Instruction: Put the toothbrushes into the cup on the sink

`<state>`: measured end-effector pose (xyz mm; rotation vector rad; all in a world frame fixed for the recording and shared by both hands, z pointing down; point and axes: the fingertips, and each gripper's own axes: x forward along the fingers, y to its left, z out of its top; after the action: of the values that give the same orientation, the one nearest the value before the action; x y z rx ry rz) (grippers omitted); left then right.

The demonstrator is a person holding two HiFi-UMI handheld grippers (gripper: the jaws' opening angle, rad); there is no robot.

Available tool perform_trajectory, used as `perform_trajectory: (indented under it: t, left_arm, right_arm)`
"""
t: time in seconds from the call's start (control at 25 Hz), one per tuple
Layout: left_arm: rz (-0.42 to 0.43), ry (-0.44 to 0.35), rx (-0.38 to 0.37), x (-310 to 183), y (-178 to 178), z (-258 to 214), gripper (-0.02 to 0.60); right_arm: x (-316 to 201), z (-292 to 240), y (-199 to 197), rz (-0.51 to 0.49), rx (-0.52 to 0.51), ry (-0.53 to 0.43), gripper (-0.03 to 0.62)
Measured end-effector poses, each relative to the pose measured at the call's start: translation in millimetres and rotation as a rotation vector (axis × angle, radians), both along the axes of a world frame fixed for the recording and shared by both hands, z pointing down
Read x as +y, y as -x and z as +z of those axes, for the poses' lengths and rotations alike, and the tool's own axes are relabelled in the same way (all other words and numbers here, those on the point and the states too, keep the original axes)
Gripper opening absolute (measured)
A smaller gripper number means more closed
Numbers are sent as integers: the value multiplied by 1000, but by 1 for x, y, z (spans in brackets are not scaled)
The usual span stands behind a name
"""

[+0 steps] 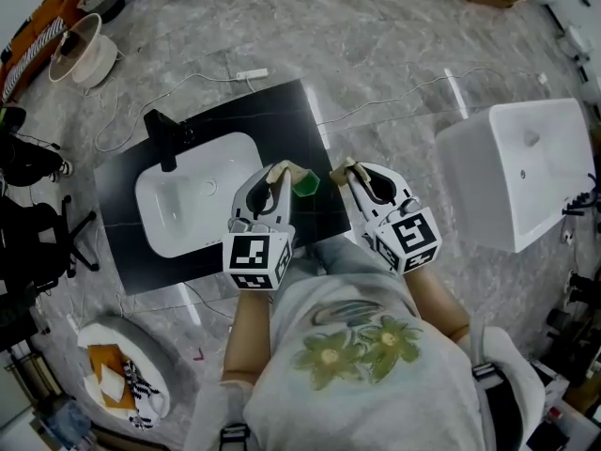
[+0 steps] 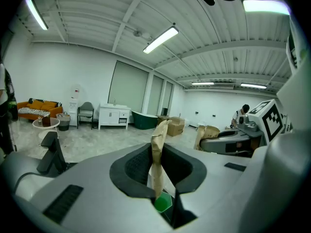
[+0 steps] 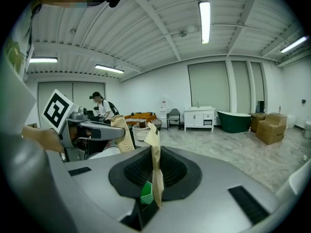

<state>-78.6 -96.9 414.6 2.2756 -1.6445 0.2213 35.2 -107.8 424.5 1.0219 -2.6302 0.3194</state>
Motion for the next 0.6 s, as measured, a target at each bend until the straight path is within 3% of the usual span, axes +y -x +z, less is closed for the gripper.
perform_trajectory:
  t: [0.6]
  left_arm:
    - [28,52,-20,-7,-3,28,71]
  right_arm:
    - [-5,1,-7,16,5,0,57]
